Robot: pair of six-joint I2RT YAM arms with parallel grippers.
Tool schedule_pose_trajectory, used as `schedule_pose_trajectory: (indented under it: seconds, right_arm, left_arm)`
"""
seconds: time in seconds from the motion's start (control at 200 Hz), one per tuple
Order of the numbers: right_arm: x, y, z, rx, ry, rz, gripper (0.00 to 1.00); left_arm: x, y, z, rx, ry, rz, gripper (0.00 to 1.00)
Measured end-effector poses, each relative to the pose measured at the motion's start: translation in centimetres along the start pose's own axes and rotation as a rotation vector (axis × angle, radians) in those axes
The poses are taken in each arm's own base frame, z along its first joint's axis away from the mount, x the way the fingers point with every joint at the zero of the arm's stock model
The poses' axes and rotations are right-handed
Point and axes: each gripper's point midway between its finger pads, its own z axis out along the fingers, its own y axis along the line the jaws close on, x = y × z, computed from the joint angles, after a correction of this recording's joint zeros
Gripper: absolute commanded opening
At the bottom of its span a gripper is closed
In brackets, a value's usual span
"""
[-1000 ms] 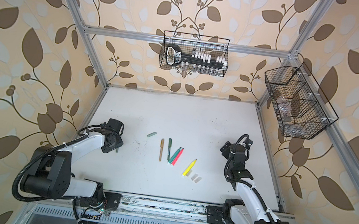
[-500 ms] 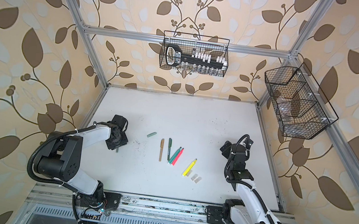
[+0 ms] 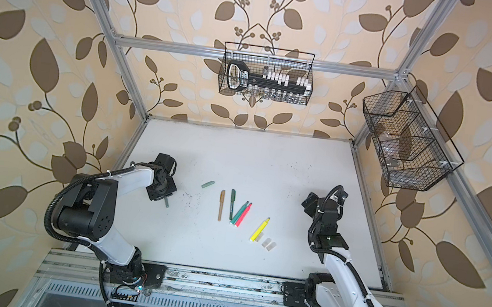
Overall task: Insert pens into pen caps
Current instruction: Pick up the pen from the middle-left of the table.
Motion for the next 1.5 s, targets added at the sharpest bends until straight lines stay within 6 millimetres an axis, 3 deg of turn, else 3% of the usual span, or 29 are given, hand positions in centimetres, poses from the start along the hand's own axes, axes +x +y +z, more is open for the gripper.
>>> schedule_pose_trajectory:
  seconds: [0.275, 0.4, 0.475, 0.635, 0.725, 0.795, 0.96, 1.125, 1.235, 1.365, 1.5]
  right_arm:
    - [0.0, -0.1, 0.0, 0.001, 0.002, 0.003, 0.88]
    - [0.0, -0.1, 0.1, -0.004, 0.006, 0.007, 0.88]
    - [-0.2, -0.4, 0.1, -0.008, 0.010, 0.020, 0.88]
    - [-0.6, -0.4, -0.9, -0.075, 0.010, 0.090, 0.88]
    - [0.0, 1.7, -2.6, -0.213, 0.025, 0.140, 0.88]
    - [0.8, 4.1, -4.3, -0.342, 0.046, 0.168, 0.89]
    - [3.0, 11.4, -10.6, -0.711, 0.131, 0.210, 0.90]
    - [7.2, 15.7, -15.2, -0.924, 0.275, 0.231, 0.88]
    - [10.2, 17.7, -16.6, -0.959, 0.361, 0.201, 0.83]
    - [13.3, 19.3, -16.3, -0.940, 0.435, 0.163, 0.76]
    - [14.3, 21.4, -16.4, -0.954, 0.462, 0.154, 0.75]
  left_arm:
    - [0.1, -0.9, -0.2, 0.056, 0.004, 0.003, 0.00]
    - [1.7, -1.2, -1.3, 0.105, -0.002, 0.044, 0.00]
    - [2.5, -2.4, -3.8, 0.156, -0.044, 0.108, 0.00]
    - [4.6, -7.7, -11.9, 0.399, -0.211, 0.302, 0.00]
    - [6.4, -9.8, -15.5, 0.534, -0.264, 0.390, 0.00]
    - [7.6, -11.0, -17.2, 0.616, -0.288, 0.442, 0.00]
    - [11.9, -12.9, -17.4, 0.735, -0.269, 0.577, 0.00]
    - [16.4, -14.6, -18.1, 0.851, -0.247, 0.724, 0.00]
    - [18.5, -15.9, -19.7, 0.931, -0.267, 0.795, 0.00]
    - [20.2, -16.9, -21.0, 0.991, -0.286, 0.848, 0.00]
    - [20.9, -17.4, -20.5, 0.986, -0.288, 0.876, 0.00]
